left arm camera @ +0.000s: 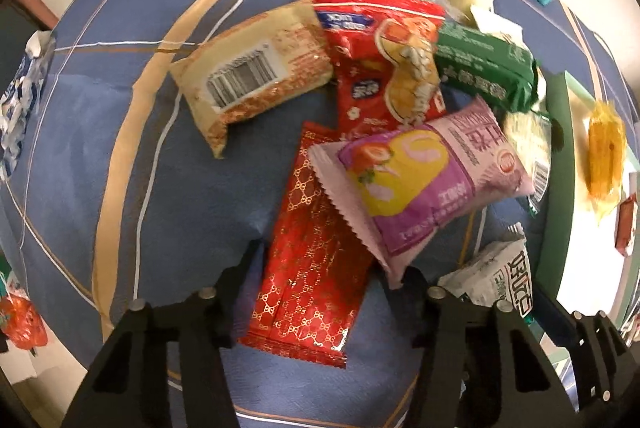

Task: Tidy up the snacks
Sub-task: 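Grasp red patterned wafer packet with left gripper while right grasps green-white biscuit pack, then lift both held packets and carry them toward the white tray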

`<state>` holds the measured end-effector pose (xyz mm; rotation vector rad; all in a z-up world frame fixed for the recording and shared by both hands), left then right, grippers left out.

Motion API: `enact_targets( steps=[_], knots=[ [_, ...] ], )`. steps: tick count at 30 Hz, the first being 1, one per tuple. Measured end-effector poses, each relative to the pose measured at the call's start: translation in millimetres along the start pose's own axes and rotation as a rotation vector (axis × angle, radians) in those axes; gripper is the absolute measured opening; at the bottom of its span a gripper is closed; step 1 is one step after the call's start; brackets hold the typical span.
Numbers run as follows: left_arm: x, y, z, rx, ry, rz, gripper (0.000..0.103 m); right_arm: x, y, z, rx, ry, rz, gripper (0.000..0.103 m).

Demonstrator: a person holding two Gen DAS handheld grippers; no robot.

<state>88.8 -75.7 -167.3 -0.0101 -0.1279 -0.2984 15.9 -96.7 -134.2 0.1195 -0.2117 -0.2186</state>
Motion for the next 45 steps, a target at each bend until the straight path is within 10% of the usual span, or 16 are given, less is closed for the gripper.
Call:
enact_targets(
  steps=[45],
  knots=[
    [-20,125,124,-0.102,-0.264,0.257,0.044,25,-32,81,0.059,-0.105,-0.116,0.056]
  ],
)
Point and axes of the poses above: each gripper's, at about its wrist camera, not at the fingertips, and z roughly against the way its jaws point, y to its left, x to its top, the point moved 6 cm from there along -z, roughly the way its jaws point, and after that the axes turned 7 degrees about -z, right-handed, at the moved point
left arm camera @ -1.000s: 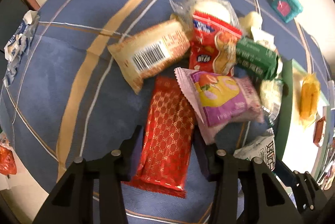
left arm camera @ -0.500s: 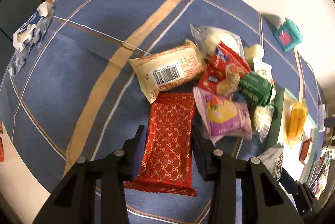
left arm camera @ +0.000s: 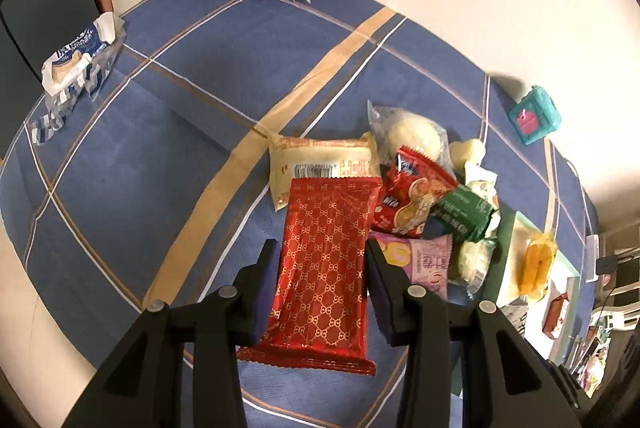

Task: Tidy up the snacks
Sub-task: 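Lift both held packets and carry them toward the white tray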

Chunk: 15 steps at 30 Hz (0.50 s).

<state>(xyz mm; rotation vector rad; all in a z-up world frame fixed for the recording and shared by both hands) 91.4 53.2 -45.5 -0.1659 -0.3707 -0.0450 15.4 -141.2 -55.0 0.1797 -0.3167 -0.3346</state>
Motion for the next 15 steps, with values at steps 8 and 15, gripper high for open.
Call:
enact_targets(
  steps=[8,15],
  knots=[
    [12,-24,-1,-0.003,-0.049,-0.013,0.044,6,-19,11,-0.006,-0.031,-0.045,0.057],
    [12,-58,9,-0.013,-0.070,-0.090,0.044,13,-54,19,-0.041,-0.055,-0.125,0.057]
  ],
)
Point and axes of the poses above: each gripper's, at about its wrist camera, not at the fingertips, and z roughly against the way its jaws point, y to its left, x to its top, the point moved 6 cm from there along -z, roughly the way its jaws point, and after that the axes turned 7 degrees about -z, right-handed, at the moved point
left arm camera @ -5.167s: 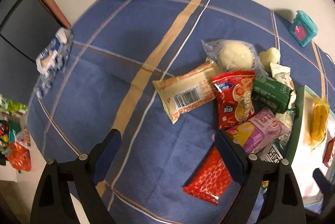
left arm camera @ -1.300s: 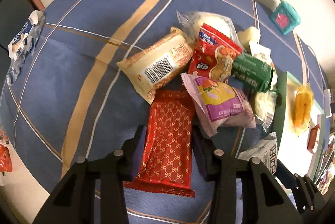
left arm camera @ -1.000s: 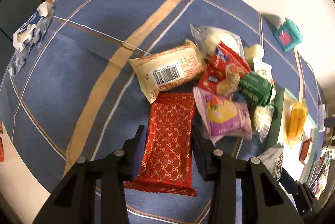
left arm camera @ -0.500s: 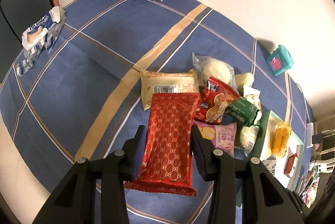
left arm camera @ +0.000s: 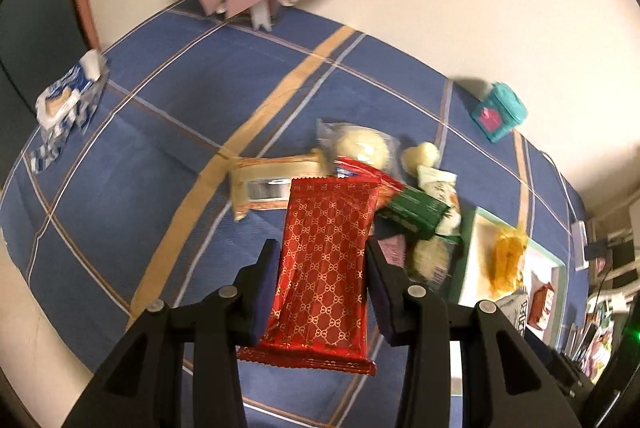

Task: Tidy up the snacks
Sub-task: 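Lift both held packets and carry them toward the white tray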

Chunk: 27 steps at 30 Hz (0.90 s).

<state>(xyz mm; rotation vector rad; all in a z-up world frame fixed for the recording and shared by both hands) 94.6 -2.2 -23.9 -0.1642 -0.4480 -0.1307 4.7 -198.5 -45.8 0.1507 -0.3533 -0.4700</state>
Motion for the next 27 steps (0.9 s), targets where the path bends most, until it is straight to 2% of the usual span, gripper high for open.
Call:
enact_targets(
  steps=[14,22,27],
  knots=[
    [-23,-107,2,-0.029,0.006,-0.285,0.044,15,-106,5,-0.157,-0.027,-0.229,0.057],
    [-49,-162,-2,-0.036,0.023,-0.445,0.044,11,-160,18,-0.194,-0.054,-0.329,0.057],
    [-66,-189,-6,-0.035,0.032,-0.525,0.044,8,-177,26,-0.208,-0.074,-0.355,0.057]
  ],
)
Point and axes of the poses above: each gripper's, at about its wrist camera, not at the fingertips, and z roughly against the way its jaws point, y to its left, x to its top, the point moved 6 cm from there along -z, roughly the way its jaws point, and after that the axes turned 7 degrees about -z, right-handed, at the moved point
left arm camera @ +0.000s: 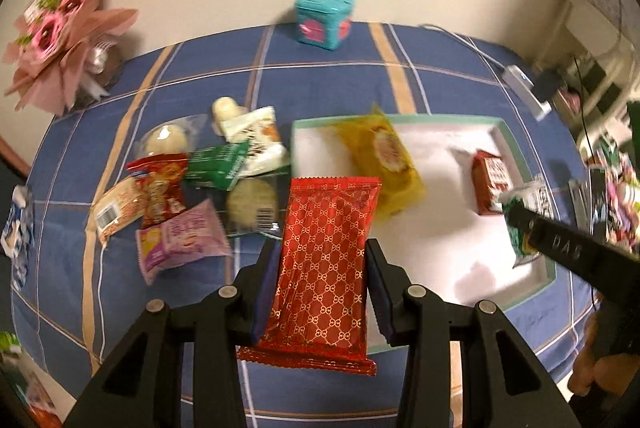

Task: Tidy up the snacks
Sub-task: 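Lift both held packets and carry them toward the white tray, then open left gripper releasing wafer packet while right gripper releases biscuit pack in tray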

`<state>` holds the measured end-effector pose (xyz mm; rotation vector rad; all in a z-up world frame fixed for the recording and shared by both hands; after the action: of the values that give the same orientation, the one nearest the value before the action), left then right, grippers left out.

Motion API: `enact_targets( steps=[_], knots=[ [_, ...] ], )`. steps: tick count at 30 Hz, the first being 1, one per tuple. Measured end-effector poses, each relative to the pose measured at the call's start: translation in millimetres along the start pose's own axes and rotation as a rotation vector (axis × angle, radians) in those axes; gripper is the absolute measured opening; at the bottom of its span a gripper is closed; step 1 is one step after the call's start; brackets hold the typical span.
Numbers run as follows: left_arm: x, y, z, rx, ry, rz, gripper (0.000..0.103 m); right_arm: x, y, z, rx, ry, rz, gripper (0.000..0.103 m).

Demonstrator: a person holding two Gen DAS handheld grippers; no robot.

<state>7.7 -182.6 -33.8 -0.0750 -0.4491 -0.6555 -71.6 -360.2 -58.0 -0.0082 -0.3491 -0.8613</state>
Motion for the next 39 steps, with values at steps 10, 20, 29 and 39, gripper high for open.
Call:
enact_targets(
  steps=[10,20,29,39],
  knots=[
    [-7,-35,-25,0.036,0.038,-0.121,0.044,-4,-4,-9,-0.012,0.023,0.001,0.057],
    [-18,-50,-62,0.073,0.111,-0.179,0.044,-17,-4,-38,-0.040,0.106,0.018,0.057],
    [-30,-56,-84,0.057,0.187,-0.187,0.043,-27,-6,-58,-0.059,0.162,0.029,0.057],
    [-30,-60,-92,0.060,0.208,-0.194,0.044,-25,1,-65,-0.072,0.170,0.034,0.057]
  ],
)
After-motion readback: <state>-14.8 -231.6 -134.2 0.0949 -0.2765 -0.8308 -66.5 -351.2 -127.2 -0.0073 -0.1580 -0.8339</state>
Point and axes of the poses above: each gripper's, at about its wrist camera, not at the fingertips, and z roughly against the way its jaws point, y to its left, x to its top, the point moved 6 cm from there along -z, roughly the way its jaws point, and after that the axes turned 7 degrees about -z, right-handed, at the moved point
